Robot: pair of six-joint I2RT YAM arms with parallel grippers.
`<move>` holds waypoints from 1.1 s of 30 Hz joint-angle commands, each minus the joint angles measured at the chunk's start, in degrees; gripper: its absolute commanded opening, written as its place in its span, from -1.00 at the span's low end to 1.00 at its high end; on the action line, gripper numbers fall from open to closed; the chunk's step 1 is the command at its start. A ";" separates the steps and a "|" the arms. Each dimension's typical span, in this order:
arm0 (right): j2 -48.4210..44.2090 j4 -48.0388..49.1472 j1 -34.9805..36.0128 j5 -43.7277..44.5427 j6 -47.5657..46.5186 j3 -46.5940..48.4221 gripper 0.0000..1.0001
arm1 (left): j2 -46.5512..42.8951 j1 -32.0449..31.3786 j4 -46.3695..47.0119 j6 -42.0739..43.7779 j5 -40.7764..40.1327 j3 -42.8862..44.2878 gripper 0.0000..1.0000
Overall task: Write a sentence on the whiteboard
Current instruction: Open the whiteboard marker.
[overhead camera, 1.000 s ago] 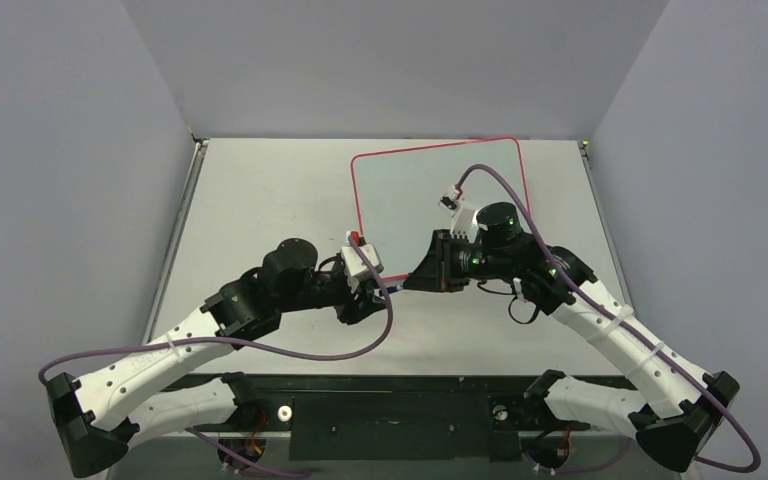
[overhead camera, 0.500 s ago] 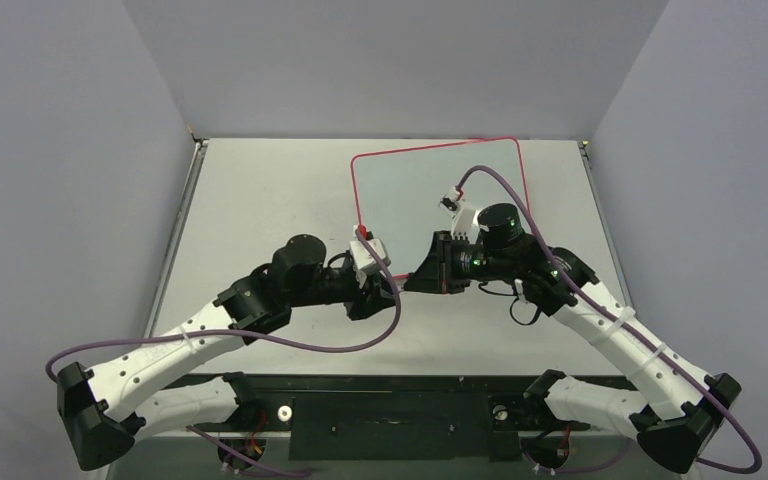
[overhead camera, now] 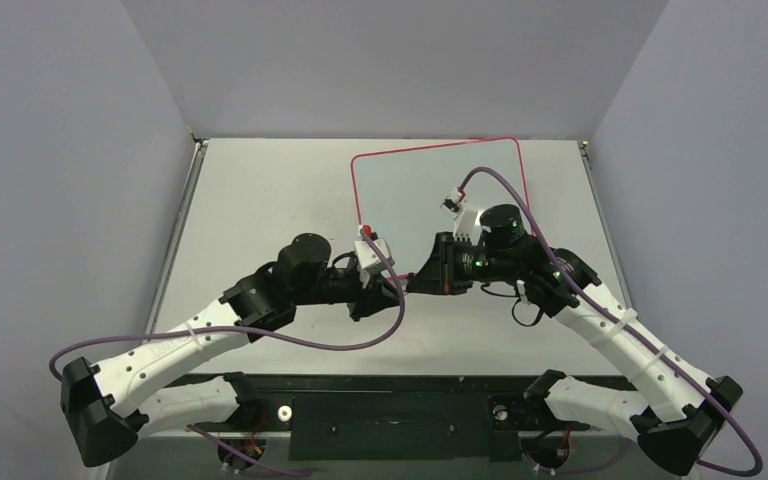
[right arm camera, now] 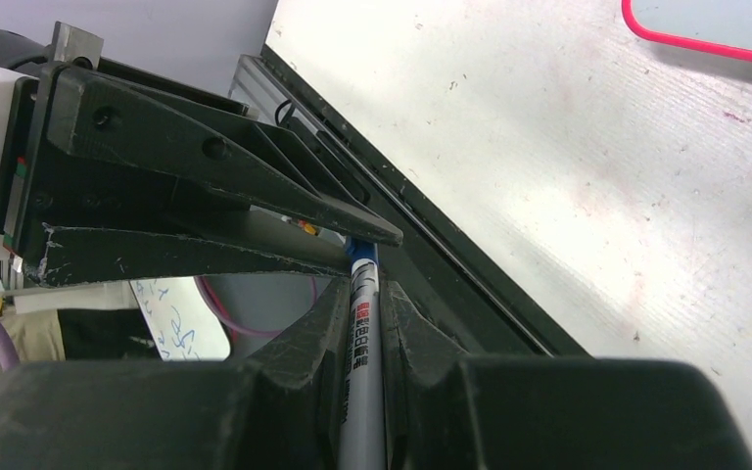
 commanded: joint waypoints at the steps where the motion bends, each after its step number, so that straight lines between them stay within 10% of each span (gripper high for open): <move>1: -1.79 2.71 -0.12 0.18 -0.43 -0.09 -1.00 | 0.20 0.02 2.61 -0.80 1.63 -0.25 -1.00; 33: -5.19 -4.75 -7.28 -2.19 -4.22 2.83 -1.00 | -1.76 1.84 3.39 -1.28 -0.88 -10.61 -1.00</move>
